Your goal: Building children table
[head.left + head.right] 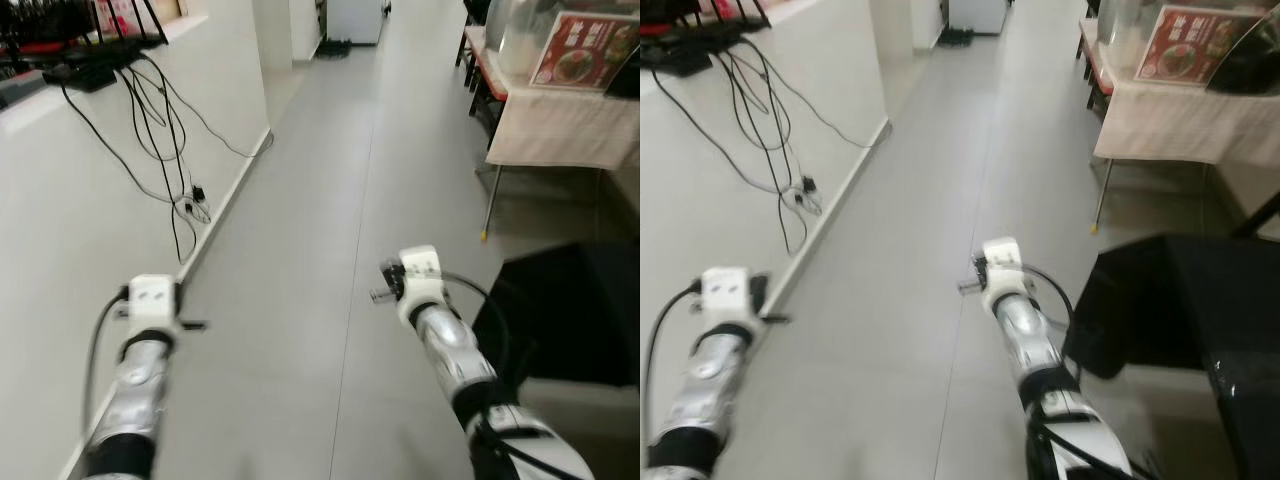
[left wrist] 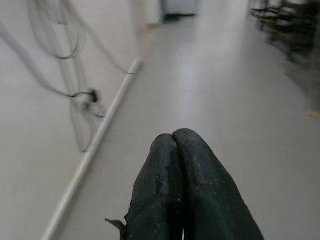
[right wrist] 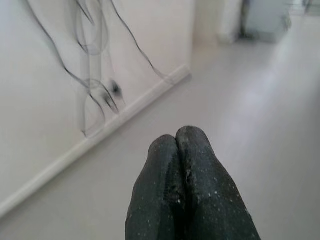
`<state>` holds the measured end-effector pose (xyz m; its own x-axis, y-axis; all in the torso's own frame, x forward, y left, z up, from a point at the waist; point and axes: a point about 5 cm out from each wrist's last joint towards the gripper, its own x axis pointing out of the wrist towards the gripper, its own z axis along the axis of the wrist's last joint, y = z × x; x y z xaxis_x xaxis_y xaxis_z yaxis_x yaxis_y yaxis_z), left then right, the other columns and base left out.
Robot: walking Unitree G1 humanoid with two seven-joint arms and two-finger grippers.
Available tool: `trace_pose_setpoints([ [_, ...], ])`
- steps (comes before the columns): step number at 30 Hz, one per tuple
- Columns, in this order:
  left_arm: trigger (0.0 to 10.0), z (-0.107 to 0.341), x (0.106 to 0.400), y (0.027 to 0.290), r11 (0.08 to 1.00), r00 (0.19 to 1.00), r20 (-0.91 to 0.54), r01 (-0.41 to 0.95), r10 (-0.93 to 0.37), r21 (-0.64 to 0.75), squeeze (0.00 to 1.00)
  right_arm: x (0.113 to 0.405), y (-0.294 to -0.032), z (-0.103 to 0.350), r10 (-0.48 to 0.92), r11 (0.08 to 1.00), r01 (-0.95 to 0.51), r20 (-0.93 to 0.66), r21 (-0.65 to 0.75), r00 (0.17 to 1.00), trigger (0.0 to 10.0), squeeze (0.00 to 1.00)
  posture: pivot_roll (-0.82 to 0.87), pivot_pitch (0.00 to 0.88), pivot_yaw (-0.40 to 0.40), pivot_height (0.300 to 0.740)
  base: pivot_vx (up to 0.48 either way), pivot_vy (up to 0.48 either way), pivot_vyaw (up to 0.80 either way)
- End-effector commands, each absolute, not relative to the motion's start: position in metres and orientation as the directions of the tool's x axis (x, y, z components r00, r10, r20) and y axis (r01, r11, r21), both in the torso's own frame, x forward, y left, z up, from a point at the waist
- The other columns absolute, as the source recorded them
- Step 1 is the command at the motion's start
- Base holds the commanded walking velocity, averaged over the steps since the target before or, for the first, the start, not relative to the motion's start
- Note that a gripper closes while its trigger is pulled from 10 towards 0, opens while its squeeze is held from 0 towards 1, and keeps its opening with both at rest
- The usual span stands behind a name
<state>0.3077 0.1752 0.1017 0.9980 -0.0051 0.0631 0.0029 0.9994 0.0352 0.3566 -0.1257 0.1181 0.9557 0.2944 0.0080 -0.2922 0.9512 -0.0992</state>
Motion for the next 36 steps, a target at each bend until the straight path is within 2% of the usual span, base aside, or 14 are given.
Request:
trace_pose_setpoints([
  [1,10.0,0.104,0.298,0.174,0.997,0.998,0.068,0.000,-0.005,0.078,0.00,0.347,-0.131,0.113,0.293,0.953,-0.292,-0.007,-0.081,0.956,10.0,0.00,-0.05,0.000,0.044,0.740,0.000,0.000,0.00],
  [4,10.0,0.108,0.284,0.162,0.990,0.993,0.107,0.044,-0.058,0.133,0.00,0.330,-0.135,0.116,0.258,0.961,-0.256,0.002,-0.106,0.966,10.0,0.00,-0.06,0.000,0.051,0.740,0.000,0.000,0.00],
  [6,10.0,0.110,0.274,0.165,0.986,0.991,0.136,-0.001,-0.022,0.165,0.00,0.313,-0.144,0.113,0.235,0.957,-0.233,-0.009,-0.171,0.972,10.0,0.00,-0.06,0.000,0.049,0.740,0.000,0.000,0.00],
  [12,10.0,0.110,0.264,0.167,0.993,0.997,0.082,0.006,-0.016,0.121,0.00,0.303,-0.151,0.111,0.247,0.950,-0.249,-0.034,-0.191,0.968,10.0,0.00,-0.05,0.000,0.050,0.740,0.000,0.000,0.00],
  [13,10.0,0.109,0.256,0.167,0.998,0.998,0.052,0.021,-0.024,0.054,0.00,0.301,-0.152,0.111,0.262,0.956,-0.264,-0.033,-0.130,0.964,10.0,0.00,-0.05,0.000,0.054,0.740,0.000,0.000,0.00],
  [15,10.0,0.110,0.257,0.169,0.999,0.999,0.053,0.008,-0.010,0.033,0.00,0.303,-0.149,0.112,0.280,0.955,-0.280,-0.009,-0.101,0.960,10.0,0.00,-0.05,0.000,0.053,0.740,0.000,0.000,0.00],
  [16,10.0,0.113,0.259,0.168,0.999,0.998,0.062,0.008,-0.011,0.051,0.00,0.302,-0.146,0.118,0.295,0.951,-0.293,0.011,-0.100,0.955,10.0,1.00,-0.05,0.000,0.050,0.740,0.000,0.000,0.00],
  [21,10.0,0.116,0.260,0.162,0.997,0.997,0.068,0.019,-0.024,0.080,0.00,0.302,-0.142,0.123,0.328,0.941,-0.325,0.017,-0.092,0.945,10.0,1.00,-0.05,0.000,0.041,0.740,0.000,0.000,0.00],
  [31,10.0,0.114,0.258,0.160,0.999,0.999,0.012,0.034,-0.034,-0.019,0.00,0.302,-0.144,0.126,0.353,0.935,-0.352,0.016,-0.051,0.936,10.0,1.00,-0.04,0.000,0.033,0.740,0.000,0.000,0.00],
  [36,10.0,0.112,0.260,0.158,0.999,0.999,0.005,0.047,-0.046,-0.022,0.00,0.302,-0.144,0.126,0.360,0.932,-0.359,0.017,-0.045,0.933,10.0,1.00,-0.04,0.000,0.031,0.740,0.000,0.000,0.00],
])
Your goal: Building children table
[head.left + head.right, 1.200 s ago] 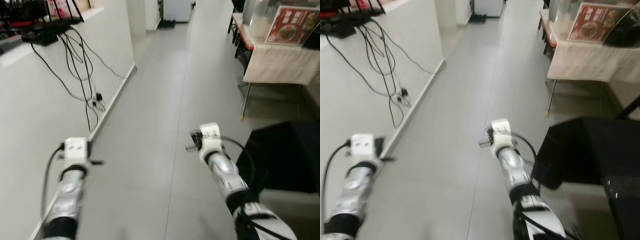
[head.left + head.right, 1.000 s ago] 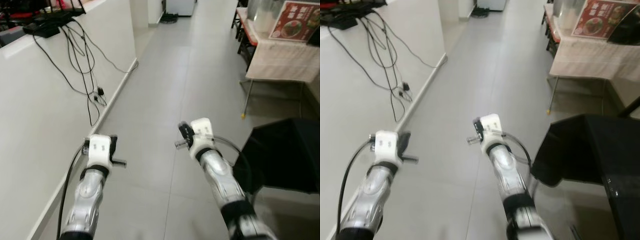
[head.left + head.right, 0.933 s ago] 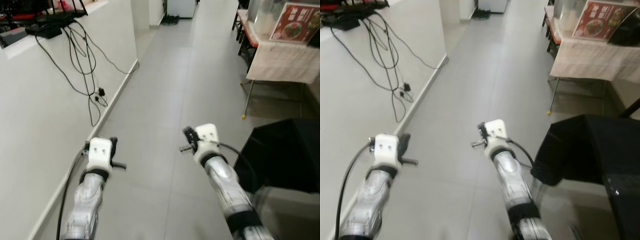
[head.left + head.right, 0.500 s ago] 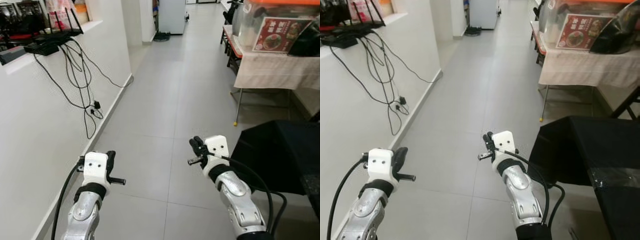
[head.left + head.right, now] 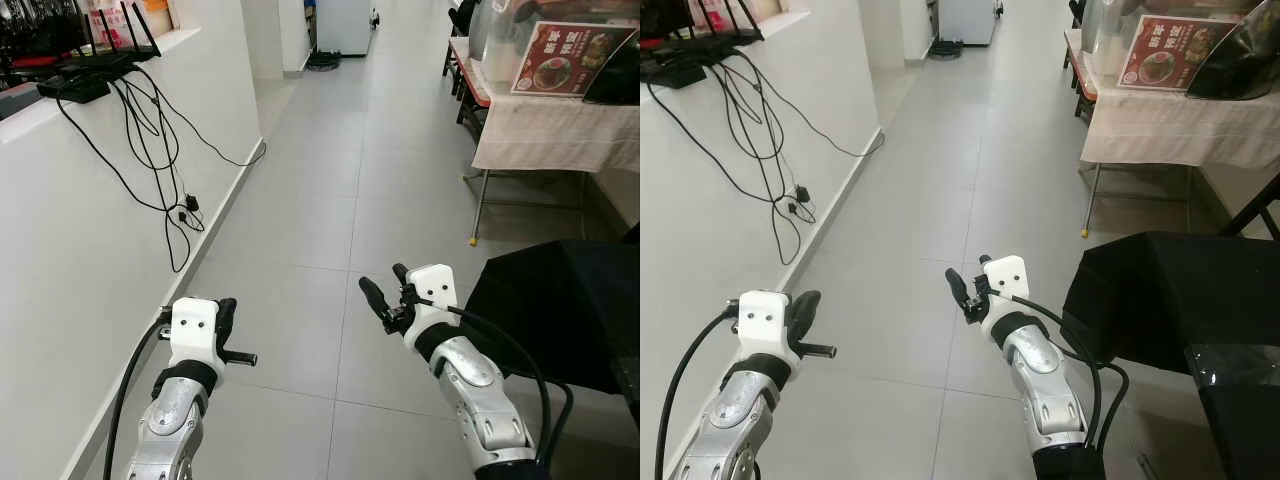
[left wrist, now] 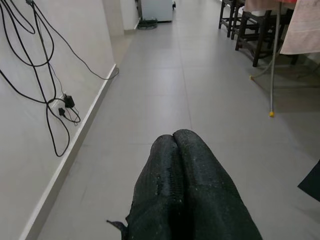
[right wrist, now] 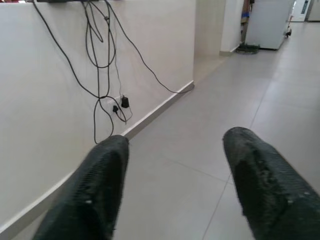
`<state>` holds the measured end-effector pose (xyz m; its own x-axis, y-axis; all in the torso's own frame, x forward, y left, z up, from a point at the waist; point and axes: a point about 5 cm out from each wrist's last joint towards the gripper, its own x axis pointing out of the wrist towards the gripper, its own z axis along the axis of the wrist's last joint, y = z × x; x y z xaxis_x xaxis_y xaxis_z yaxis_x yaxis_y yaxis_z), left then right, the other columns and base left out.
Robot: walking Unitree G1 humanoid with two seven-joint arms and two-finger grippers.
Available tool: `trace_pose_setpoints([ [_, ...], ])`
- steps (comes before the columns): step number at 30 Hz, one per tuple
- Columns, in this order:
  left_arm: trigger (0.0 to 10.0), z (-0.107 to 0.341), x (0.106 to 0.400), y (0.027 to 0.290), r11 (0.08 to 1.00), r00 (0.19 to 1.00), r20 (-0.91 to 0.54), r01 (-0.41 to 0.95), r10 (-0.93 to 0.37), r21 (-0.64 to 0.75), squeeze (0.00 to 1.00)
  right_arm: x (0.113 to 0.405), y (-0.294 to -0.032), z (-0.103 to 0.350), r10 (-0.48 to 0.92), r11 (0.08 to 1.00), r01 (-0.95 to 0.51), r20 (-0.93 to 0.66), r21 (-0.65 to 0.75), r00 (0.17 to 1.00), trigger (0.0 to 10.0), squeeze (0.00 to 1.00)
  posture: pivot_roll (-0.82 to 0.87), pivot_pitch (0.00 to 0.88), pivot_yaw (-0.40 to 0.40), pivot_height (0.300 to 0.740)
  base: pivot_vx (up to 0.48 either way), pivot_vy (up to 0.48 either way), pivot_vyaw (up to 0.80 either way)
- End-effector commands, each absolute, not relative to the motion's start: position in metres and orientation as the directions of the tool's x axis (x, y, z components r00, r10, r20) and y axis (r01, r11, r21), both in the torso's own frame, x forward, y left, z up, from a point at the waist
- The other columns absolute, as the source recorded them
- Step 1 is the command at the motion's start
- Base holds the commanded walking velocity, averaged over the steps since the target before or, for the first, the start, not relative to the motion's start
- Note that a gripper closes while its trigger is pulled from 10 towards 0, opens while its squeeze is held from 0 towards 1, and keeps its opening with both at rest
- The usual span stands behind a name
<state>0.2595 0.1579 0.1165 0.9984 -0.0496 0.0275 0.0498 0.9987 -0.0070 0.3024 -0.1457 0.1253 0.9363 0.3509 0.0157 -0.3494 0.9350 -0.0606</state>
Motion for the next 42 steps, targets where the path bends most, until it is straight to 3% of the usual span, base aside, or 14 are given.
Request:
trace_pose_setpoints([
  [1,10.0,0.113,0.260,0.157,0.998,0.999,0.005,0.053,-0.053,-0.022,0.00,0.301,-0.144,0.126,0.363,0.931,-0.362,0.016,-0.045,0.932,10.0,1.00,-0.04,0.000,0.027,0.740,0.000,0.000,0.00],
  [11,10.0,0.112,0.260,0.158,0.998,0.998,-0.008,0.057,-0.057,-0.032,0.00,0.299,-0.145,0.128,0.354,0.933,-0.352,0.025,-0.071,0.935,10.0,1.00,-0.04,0.000,0.028,0.740,0.000,0.000,0.00],
  [18,10.0,0.113,0.258,0.158,0.997,0.997,-0.024,0.071,-0.072,-0.041,0.00,0.300,-0.153,0.126,0.258,0.959,-0.256,0.003,-0.123,0.966,10.0,1.00,-0.03,0.000,0.028,0.740,0.000,0.000,0.00],
  [19,10.0,0.114,0.257,0.159,0.997,0.997,-0.028,0.068,-0.069,-0.044,0.00,0.302,-0.158,0.124,0.204,0.966,-0.206,-0.031,-0.154,0.979,10.0,0.19,-0.03,0.000,0.026,0.740,0.000,0.000,0.00],
  [20,10.0,0.114,0.257,0.159,0.997,0.997,-0.028,0.068,-0.069,-0.044,0.00,0.302,-0.158,0.124,0.204,0.966,-0.206,-0.031,-0.154,0.979,10.0,0.19,-0.03,0.000,0.026,0.740,0.000,0.000,0.00],
  [21,10.0,0.114,0.256,0.159,0.997,0.997,-0.029,0.067,-0.068,-0.042,0.00,0.301,-0.158,0.124,0.207,0.965,-0.210,-0.035,-0.155,0.978,10.0,0.00,-0.03,0.000,0.025,0.740,0.000,0.000,0.00],
  [42,10.0,0.115,0.249,0.159,0.998,0.995,-0.076,0.059,-0.058,0.008,0.00,0.294,-0.153,0.128,0.223,0.954,-0.228,-0.045,-0.195,0.974,10.0,0.00,-0.02,0.026,0.021,0.740,0.000,0.000,0.00],
])
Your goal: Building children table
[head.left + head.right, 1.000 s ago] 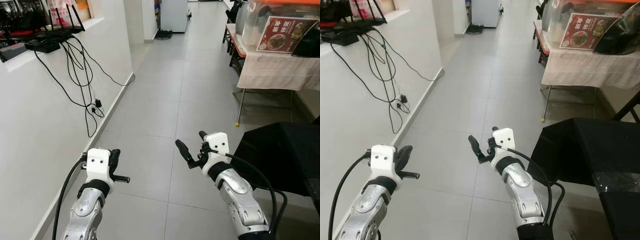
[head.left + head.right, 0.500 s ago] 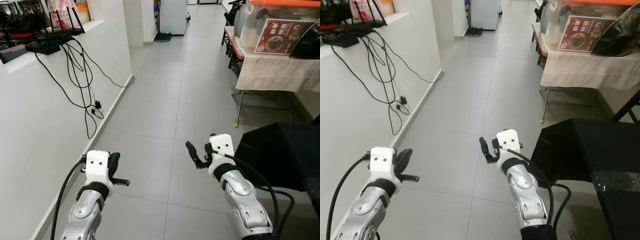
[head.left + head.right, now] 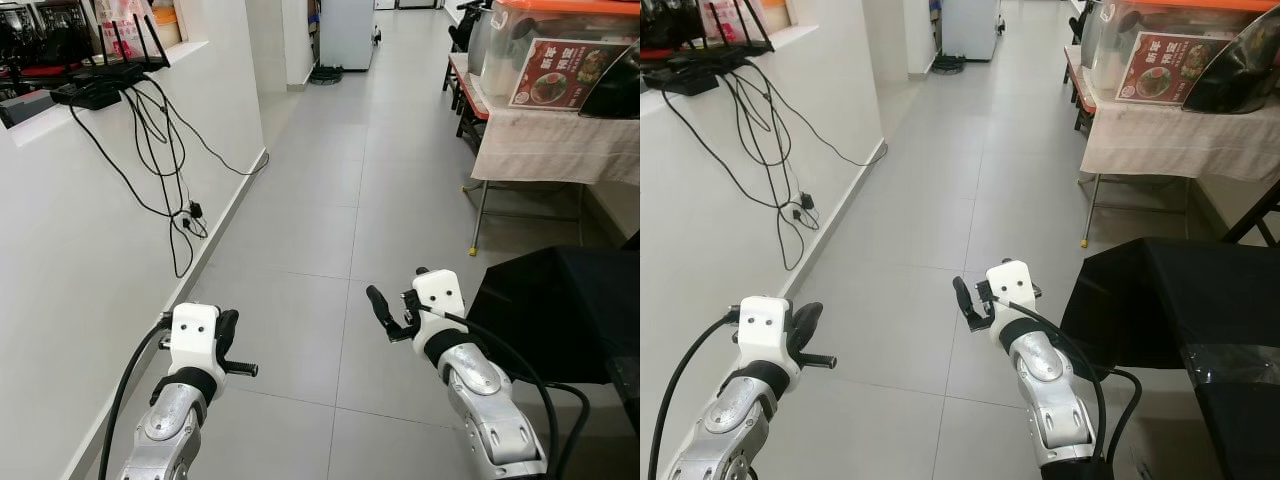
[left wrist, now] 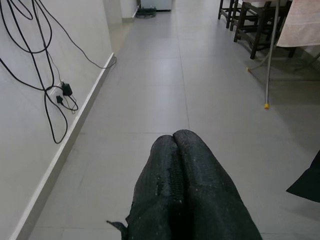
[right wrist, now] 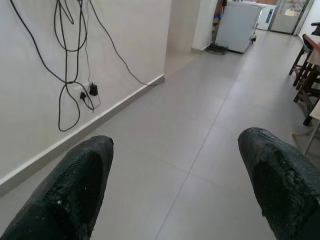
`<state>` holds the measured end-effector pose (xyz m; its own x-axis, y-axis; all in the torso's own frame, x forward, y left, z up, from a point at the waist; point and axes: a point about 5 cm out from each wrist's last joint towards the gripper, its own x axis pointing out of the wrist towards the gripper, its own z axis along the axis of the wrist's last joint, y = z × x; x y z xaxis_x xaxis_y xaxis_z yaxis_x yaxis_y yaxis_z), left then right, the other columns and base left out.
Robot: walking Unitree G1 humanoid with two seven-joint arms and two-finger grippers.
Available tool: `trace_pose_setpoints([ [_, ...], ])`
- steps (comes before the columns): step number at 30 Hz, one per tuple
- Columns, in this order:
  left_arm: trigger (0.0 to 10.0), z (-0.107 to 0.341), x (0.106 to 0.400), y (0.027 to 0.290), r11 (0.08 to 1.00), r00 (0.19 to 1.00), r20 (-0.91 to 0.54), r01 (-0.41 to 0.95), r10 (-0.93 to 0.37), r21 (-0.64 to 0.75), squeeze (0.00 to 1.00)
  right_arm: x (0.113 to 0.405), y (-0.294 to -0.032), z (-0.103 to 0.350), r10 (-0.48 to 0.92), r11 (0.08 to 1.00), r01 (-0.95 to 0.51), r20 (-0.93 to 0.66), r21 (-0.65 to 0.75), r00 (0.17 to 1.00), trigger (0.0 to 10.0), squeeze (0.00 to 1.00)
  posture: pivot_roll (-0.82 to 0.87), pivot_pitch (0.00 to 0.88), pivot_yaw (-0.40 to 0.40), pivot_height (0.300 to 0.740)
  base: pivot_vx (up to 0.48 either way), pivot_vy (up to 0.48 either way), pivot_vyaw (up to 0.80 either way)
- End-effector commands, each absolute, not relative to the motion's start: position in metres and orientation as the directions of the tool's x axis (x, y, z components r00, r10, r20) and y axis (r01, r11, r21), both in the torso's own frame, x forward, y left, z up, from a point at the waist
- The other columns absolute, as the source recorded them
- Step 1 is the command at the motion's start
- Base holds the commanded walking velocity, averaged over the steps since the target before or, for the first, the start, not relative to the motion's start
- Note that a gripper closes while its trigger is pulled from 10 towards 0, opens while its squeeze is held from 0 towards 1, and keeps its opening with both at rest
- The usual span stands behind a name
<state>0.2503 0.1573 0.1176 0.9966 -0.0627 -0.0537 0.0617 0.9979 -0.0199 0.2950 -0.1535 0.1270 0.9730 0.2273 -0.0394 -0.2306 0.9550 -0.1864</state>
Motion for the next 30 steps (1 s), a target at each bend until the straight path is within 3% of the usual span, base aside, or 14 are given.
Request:
trace_pose_setpoints([
  [1,10.0,0.1153,0.2492,0.1592,0.998,0.995,-0.076,0.059,-0.058,0.010,0.00,0.2944,-0.1535,0.1279,0.223,0.954,-0.228,-0.045,-0.196,0.974,10.0,0.00,-0.02,0.026,0.021,0.740,0.000,0.000,0.00],
  [30,10.0,0.1147,0.2519,0.1577,0.998,0.993,-0.100,0.057,-0.054,0.026,0.00,0.2965,-0.1540,0.1280,0.215,0.952,-0.223,-0.059,-0.209,0.975,10.0,0.00,-0.04,0.014,0.024,0.740,-0.265,0.000,0.00],
])
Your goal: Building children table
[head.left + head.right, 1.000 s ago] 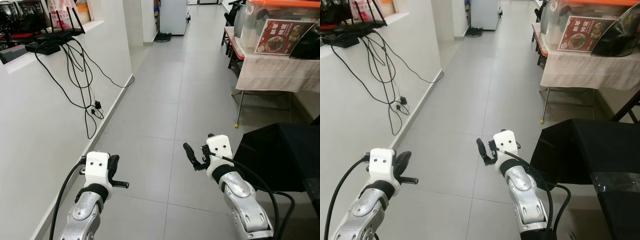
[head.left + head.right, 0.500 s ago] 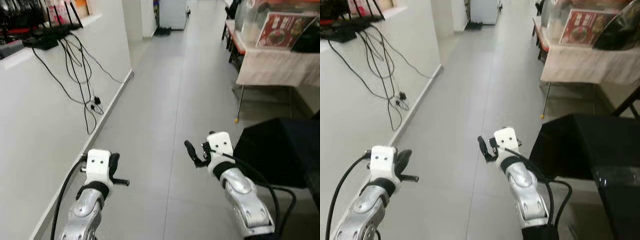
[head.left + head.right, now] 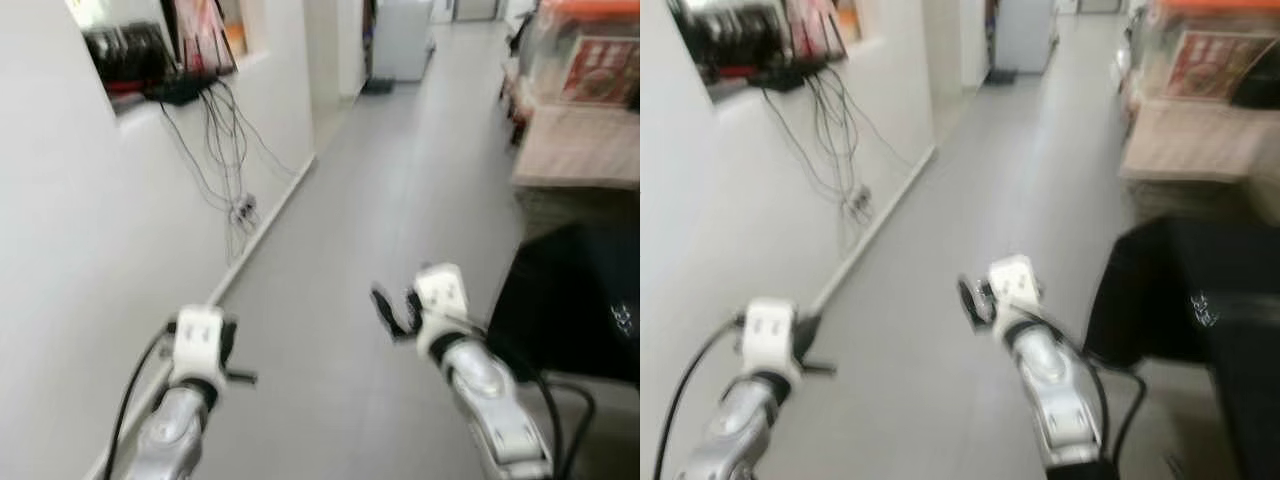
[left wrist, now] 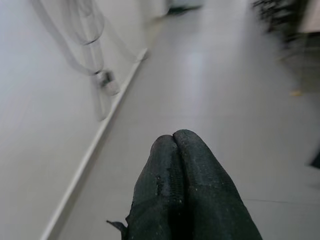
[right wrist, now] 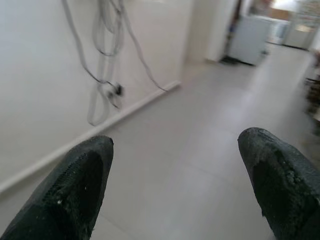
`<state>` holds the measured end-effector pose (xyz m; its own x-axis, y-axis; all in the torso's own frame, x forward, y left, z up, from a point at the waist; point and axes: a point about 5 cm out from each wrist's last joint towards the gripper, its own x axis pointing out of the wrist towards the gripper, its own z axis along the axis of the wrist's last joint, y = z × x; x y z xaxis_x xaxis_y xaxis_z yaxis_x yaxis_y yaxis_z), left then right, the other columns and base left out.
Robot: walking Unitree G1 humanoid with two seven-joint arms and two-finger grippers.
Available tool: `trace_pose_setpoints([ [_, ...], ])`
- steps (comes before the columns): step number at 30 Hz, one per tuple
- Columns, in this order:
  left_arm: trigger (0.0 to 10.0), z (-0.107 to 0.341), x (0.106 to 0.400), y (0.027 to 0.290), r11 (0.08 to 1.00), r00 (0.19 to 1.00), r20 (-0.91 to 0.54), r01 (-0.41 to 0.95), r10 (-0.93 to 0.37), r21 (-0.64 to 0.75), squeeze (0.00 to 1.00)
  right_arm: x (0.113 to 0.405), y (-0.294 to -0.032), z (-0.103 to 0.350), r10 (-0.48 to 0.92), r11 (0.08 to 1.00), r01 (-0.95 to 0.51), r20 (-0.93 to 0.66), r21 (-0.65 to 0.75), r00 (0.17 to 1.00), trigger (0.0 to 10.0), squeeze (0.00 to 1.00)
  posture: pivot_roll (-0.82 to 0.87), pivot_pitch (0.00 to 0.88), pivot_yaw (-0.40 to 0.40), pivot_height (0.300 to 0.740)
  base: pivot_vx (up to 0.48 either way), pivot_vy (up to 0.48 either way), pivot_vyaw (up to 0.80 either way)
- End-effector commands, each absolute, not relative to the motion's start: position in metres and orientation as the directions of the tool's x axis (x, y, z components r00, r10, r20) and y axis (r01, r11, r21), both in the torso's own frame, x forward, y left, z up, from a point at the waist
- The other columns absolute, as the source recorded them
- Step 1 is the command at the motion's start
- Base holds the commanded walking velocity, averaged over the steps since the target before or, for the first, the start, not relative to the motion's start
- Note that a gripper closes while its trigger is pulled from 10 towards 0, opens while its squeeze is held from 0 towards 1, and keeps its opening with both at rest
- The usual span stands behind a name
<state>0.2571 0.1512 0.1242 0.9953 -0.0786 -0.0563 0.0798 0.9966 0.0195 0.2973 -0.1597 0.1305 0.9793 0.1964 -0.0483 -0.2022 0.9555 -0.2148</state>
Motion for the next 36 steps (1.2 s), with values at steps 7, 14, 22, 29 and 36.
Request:
trace_pose_setpoints([
  [7,10.0,0.1136,0.2539,0.1558,0.998,0.993,-0.103,0.061,-0.058,0.022,0.00,0.2982,-0.1549,0.1269,0.215,0.950,-0.223,-0.063,-0.219,0.975,10.0,0.00,-0.04,0.000,0.019,0.740,-0.299,0.000,0.00],
  [14,10.0,0.1123,0.2566,0.1538,0.998,0.993,-0.102,0.062,-0.060,0.018,0.00,0.3007,-0.1551,0.1241,0.222,0.944,-0.235,-0.081,-0.232,0.972,10.0,0.00,-0.06,0.000,0.014,0.740,-0.294,0.000,-0.25],
  [22,10.0,0.1112,0.2586,0.1519,0.998,0.993,-0.100,0.062,-0.060,0.013,0.00,0.3019,-0.1559,0.1242,0.226,0.941,-0.237,-0.074,-0.241,0.971,10.0,0.00,-0.07,0.000,0.012,0.740,-0.291,0.000,-0.30],
  [29,10.0,0.1116,0.2596,0.1525,0.998,0.994,-0.097,0.060,-0.059,0.016,0.00,0.3025,-0.1533,0.1252,0.246,0.936,-0.254,-0.062,-0.242,0.967,10.0,0.00,-0.06,0.000,0.012,0.740,-0.290,0.000,0.00],
  [36,10.0,0.1120,0.2603,0.1529,0.998,0.994,-0.094,0.054,-0.052,0.014,0.00,0.3027,-0.1502,0.1274,0.276,0.927,-0.279,-0.049,-0.251,0.960,10.0,0.00,-0.06,0.000,0.010,0.740,-0.288,0.000,0.00],
])
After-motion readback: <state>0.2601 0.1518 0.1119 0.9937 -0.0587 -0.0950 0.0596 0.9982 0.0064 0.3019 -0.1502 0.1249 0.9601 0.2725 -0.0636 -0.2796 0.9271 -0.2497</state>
